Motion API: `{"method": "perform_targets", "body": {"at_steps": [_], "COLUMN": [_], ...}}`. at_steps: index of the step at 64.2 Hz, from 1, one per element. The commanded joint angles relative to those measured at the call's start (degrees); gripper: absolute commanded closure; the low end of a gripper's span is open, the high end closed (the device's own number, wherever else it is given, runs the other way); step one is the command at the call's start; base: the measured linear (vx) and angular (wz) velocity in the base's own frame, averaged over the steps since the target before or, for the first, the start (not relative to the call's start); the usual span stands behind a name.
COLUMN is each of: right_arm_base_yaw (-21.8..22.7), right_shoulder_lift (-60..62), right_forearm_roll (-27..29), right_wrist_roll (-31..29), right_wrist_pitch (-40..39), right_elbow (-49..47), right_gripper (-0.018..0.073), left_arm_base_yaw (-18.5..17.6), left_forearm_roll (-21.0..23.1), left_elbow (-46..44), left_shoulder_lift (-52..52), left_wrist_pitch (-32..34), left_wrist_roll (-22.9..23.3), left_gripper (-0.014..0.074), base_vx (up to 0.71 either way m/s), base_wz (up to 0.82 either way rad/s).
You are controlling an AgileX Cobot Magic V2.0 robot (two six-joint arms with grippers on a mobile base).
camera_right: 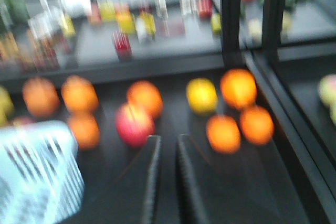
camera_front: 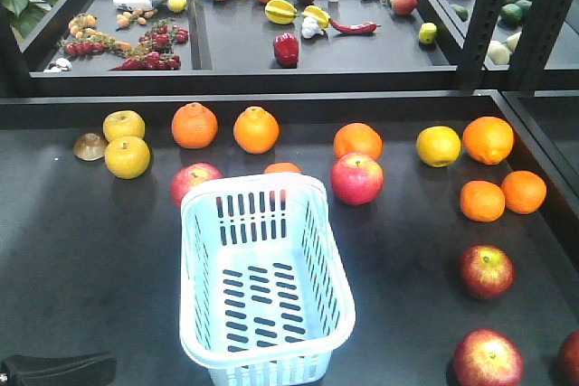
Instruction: Pick three apples into basket with both arms
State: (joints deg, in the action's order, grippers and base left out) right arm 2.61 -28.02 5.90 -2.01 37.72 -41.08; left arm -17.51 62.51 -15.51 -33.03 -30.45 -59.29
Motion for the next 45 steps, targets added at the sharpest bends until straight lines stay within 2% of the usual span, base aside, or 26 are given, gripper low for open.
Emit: {"method": "perform_targets", "body": {"at_steps": [1, 8, 16, 29, 45], "right_arm_base_yaw": [0.3, 0.3, 0.3, 0.3, 0.3], "right_shoulder_lift": [-7.6, -14.1, -20.4, -31.8, -46.6], "right_forearm_roll": [-1.1, -1.4, -0.9, 0.4, 1.7], "right_wrist_roll": [-5.7, -7.2, -7.1, -7.5, -11.4], "right_wrist_pitch": [1.9, 0.3, -2.2, 2.1, 9.9], "right_elbow": [-3.2, -3.2, -3.2, -3.7, -10.8], "right_gripper": [0.0316, 0.0044, -0.0171, -0.0148, -0.0111], "left_arm_base_yaw": [-0.2, -0.2, -0.2, -0.2, -0.2], "left_forearm_roll": [2.6, 2.6, 2.6, 2.7, 2.7], "left_elbow": [-1.4, -1.4, -1.4, -1.4, -1.4], "left_shoulder_lift": [-0.2, -0.2, -0.2, -0.2, -0.2], "left_wrist_pitch": [1.0, 1.0, 1.0, 1.1, 1.1], "left_wrist_roll": [0.3, 0.3, 0.3, 0.3, 0.3], "left_gripper": [0.0603, 0.0603, 0.0603, 0.0603, 0.0603], "base_vx": [0.0, 0.0, 0.0, 0.0, 0.0], "base_wz": [0.0, 0.0, 0.0, 0.0, 0.0]}}
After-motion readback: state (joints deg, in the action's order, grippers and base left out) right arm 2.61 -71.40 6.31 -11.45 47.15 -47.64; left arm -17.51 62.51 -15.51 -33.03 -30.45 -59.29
